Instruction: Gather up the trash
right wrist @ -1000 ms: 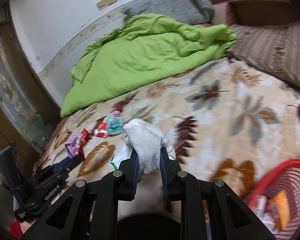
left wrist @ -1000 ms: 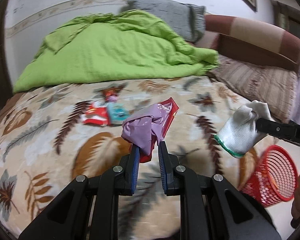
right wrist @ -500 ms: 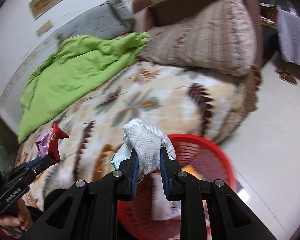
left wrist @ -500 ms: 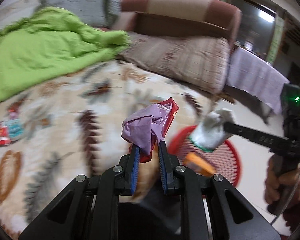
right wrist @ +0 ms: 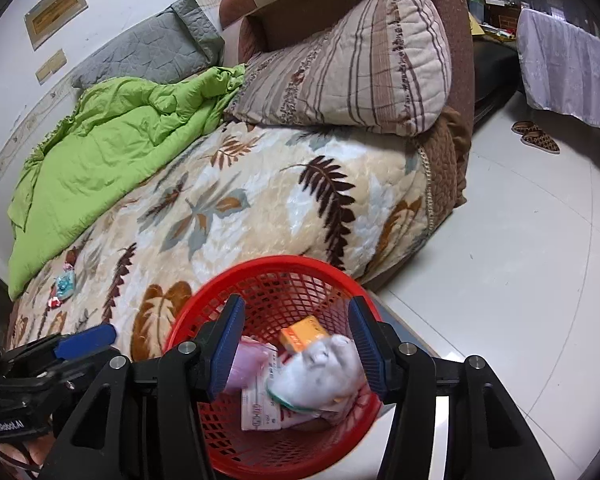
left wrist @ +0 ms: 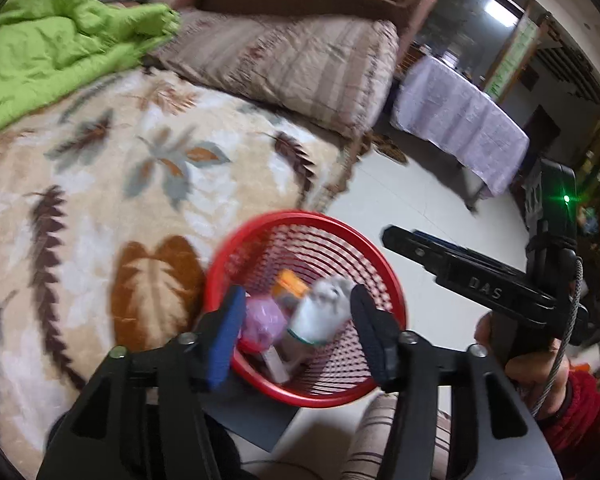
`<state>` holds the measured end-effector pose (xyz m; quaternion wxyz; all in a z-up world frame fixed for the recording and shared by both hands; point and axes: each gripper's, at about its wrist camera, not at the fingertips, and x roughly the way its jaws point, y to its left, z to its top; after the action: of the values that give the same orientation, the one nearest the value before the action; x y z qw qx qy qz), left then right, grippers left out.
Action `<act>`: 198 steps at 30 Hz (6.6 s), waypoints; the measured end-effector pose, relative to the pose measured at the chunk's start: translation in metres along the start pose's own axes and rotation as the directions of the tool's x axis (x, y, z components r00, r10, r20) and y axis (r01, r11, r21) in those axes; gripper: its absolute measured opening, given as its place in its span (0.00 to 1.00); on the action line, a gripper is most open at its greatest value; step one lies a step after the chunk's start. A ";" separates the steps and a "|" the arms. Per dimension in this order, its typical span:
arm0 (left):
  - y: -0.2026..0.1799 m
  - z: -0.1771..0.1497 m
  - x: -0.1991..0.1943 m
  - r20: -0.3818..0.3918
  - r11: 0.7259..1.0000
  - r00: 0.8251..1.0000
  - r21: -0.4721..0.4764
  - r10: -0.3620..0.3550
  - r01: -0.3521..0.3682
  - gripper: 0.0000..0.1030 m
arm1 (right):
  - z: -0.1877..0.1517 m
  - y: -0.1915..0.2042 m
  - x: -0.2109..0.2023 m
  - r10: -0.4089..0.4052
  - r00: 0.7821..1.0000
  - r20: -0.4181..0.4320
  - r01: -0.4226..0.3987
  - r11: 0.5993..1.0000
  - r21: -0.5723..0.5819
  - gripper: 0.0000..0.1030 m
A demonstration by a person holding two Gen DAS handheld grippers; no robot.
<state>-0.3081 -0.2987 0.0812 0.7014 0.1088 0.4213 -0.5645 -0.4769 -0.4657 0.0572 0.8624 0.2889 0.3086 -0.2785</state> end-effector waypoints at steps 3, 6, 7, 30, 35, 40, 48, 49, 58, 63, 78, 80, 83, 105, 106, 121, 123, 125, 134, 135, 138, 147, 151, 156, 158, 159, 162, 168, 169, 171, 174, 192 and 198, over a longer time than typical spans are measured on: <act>0.015 0.001 -0.019 0.045 0.996 0.996 -0.031 0.083 -0.081 0.63 | 0.004 0.012 0.003 0.030 1.000 -0.001 -0.030 0.999 -0.012 0.56; 0.037 -0.001 -0.040 0.075 0.982 0.982 -0.087 0.173 -0.166 0.64 | 0.007 0.034 0.005 0.056 0.998 0.007 -0.056 0.997 -0.050 0.56; 0.047 -0.002 -0.050 0.084 0.973 0.974 -0.116 0.208 -0.198 0.64 | 0.008 0.042 0.007 0.075 0.997 0.004 -0.075 0.995 -0.066 0.56; 0.299 -0.092 -0.204 0.017 0.614 0.761 -0.602 0.649 -0.510 0.64 | -0.001 0.317 0.098 0.368 0.881 -0.297 -0.460 0.814 -0.355 0.65; 0.331 -0.107 -0.209 -0.006 0.559 0.727 -0.635 0.687 -0.534 0.64 | -0.005 0.385 0.148 0.376 0.842 -0.387 -0.509 0.792 -0.336 0.69; 0.352 -0.121 -0.217 -0.007 0.534 0.713 -0.658 0.701 -0.531 0.64 | -0.014 0.444 0.213 0.339 0.826 -0.451 -0.504 0.802 -0.320 0.69; 0.371 -0.130 -0.228 0.002 0.520 0.718 -0.691 0.696 -0.502 0.64 | -0.019 0.496 0.285 0.290 0.825 -0.484 -0.461 0.841 -0.282 0.69; 0.372 -0.130 -0.227 0.004 0.522 0.721 -0.692 0.693 -0.498 0.64 | -0.022 0.498 0.290 0.288 0.823 -0.490 -0.461 0.842 -0.280 0.69; 0.378 -0.106 -0.218 0.037 0.578 0.756 -0.670 0.653 -0.466 0.64 | -0.020 0.476 0.290 0.332 0.807 -0.489 -0.483 0.847 -0.221 0.35; 0.387 -0.066 -0.202 0.067 0.657 0.799 -0.611 0.598 -0.441 0.69 | -0.004 0.441 0.260 0.377 0.827 -0.418 -0.474 0.866 -0.157 0.35; 0.449 -0.003 -0.095 -0.194 0.671 0.771 -0.395 0.606 -0.627 0.72 | -0.004 0.405 0.224 0.418 0.840 -0.346 -0.487 0.862 -0.140 0.35; 0.452 -0.006 -0.095 -0.166 0.672 0.772 -0.405 0.613 -0.620 0.72 | -0.005 0.407 0.225 0.425 0.833 -0.354 -0.497 0.856 -0.142 0.35; 0.453 -0.010 -0.096 -0.130 0.668 0.766 -0.413 0.629 -0.619 0.65 | -0.004 0.408 0.222 0.432 0.834 -0.344 -0.502 0.852 -0.149 0.35; 0.335 -0.062 -0.188 0.062 0.650 0.718 -0.486 0.693 -0.585 0.47 | -0.034 0.416 0.161 0.416 0.872 -0.257 -0.486 0.797 -0.360 0.35; 0.327 -0.066 -0.192 0.066 0.648 0.714 -0.485 0.697 -0.588 0.47 | -0.039 0.415 0.155 0.415 0.874 -0.254 -0.484 0.788 -0.380 0.35; 0.271 -0.112 -0.196 0.093 0.551 0.589 -0.494 0.803 -0.673 0.48 | -0.069 0.403 0.117 0.413 0.886 -0.211 -0.461 0.730 -0.505 0.35; 0.272 -0.114 -0.194 0.087 0.539 0.578 -0.494 0.811 -0.682 0.48 | -0.068 0.403 0.119 0.412 0.885 -0.215 -0.462 0.735 -0.496 0.35; 0.274 -0.115 -0.193 0.079 0.532 0.573 -0.492 0.815 -0.689 0.48 | -0.068 0.403 0.121 0.413 0.885 -0.215 -0.464 0.739 -0.489 0.35; 0.282 -0.117 -0.193 0.070 0.520 0.566 -0.501 0.821 -0.692 0.48 | -0.068 0.405 0.123 0.415 0.884 -0.216 -0.466 0.738 -0.488 0.35; 0.282 -0.117 -0.194 0.072 0.520 0.566 -0.501 0.822 -0.692 0.48 | -0.068 0.406 0.123 0.415 0.884 -0.216 -0.466 0.739 -0.487 0.35; 0.284 -0.118 -0.194 0.073 0.520 0.566 -0.503 0.821 -0.691 0.48 | -0.067 0.406 0.123 0.415 0.884 -0.215 -0.466 0.742 -0.483 0.35; 0.278 -0.117 -0.194 0.087 0.518 0.551 -0.487 0.830 -0.703 0.49 | -0.066 0.405 0.124 0.417 0.884 -0.212 -0.465 0.742 -0.482 0.35; 0.277 -0.117 -0.194 0.090 0.518 0.550 -0.485 0.831 -0.704 0.49 | -0.066 0.404 0.123 0.417 0.884 -0.209 -0.465 0.745 -0.479 0.35; 0.277 -0.118 -0.195 0.091 0.519 0.550 -0.484 0.830 -0.704 0.49 | -0.066 0.404 0.123 0.417 0.885 -0.209 -0.464 0.744 -0.480 0.35; 0.276 -0.117 -0.195 0.092 0.521 0.551 -0.483 0.830 -0.704 0.49 | -0.066 0.404 0.123 0.418 0.884 -0.209 -0.465 0.744 -0.480 0.35; 0.277 -0.117 -0.195 0.092 0.521 0.551 -0.482 0.829 -0.704 0.49 | -0.065 0.404 0.124 0.418 0.884 -0.209 -0.465 0.744 -0.479 0.35; 0.276 -0.118 -0.194 0.092 0.520 0.550 -0.484 0.830 -0.704 0.49 | -0.066 0.404 0.123 0.418 0.884 -0.209 -0.465 0.744 -0.480 0.35; 0.275 -0.117 -0.195 0.092 0.519 0.549 -0.483 0.831 -0.705 0.49 | -0.065 0.404 0.124 0.419 0.884 -0.209 -0.465 0.743 -0.481 0.35; 0.275 -0.118 -0.194 0.091 0.518 0.548 -0.484 0.831 -0.705 0.49 | -0.065 0.403 0.124 0.419 0.884 -0.209 -0.466 0.743 -0.481 0.35; 0.274 -0.118 -0.194 0.091 0.518 0.548 -0.484 0.831 -0.705 0.49 | -0.066 0.403 0.123 0.419 0.884 -0.209 -0.466 0.743 -0.480 0.35; 0.274 -0.118 -0.194 0.092 0.518 0.548 -0.484 0.832 -0.705 0.49 | -0.066 0.403 0.123 0.419 0.883 -0.209 -0.466 0.743 -0.480 0.35; 0.272 -0.118 -0.193 0.093 0.518 0.546 -0.483 0.832 -0.706 0.49 | -0.065 0.403 0.124 0.420 0.883 -0.210 -0.467 0.743 -0.480 0.35; 0.271 -0.118 -0.193 0.094 0.520 0.549 -0.484 0.830 -0.704 0.49 | -0.065 0.402 0.124 0.422 0.882 -0.211 -0.469 0.743 -0.478 0.35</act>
<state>-0.1256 0.0021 0.0584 0.9424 0.0525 0.3138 -0.1034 -0.1552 -0.1872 0.0613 0.9342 0.1247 0.3315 0.0417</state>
